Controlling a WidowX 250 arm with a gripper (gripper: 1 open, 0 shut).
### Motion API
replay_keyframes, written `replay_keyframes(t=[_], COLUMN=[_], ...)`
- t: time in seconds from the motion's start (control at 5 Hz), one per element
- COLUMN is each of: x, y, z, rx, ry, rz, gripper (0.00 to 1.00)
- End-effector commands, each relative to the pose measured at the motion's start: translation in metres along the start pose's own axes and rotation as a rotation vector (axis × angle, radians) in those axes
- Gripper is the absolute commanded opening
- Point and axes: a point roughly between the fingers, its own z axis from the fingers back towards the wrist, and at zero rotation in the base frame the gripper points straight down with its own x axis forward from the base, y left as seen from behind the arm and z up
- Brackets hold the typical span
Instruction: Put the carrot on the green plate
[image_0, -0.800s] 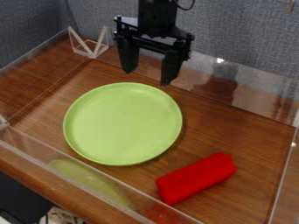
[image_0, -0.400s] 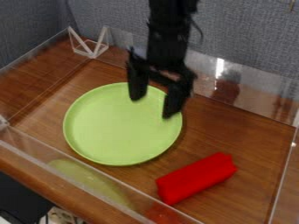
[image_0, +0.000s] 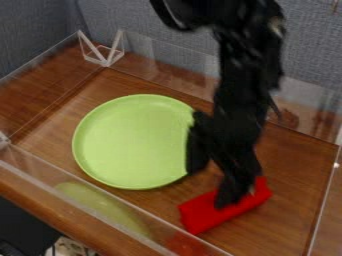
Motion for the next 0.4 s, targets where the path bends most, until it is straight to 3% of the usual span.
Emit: replay_keyframes(t=[0.0, 0.2], x=[0.0013, -0.0076], y=[-0.0176, -0.0185], z=[-0.0018, -0.01], rx=[0.046, 0.081], ry=[-0.056, -0.071], rz=[-0.121, -0.188], gripper=[1.0, 1.0])
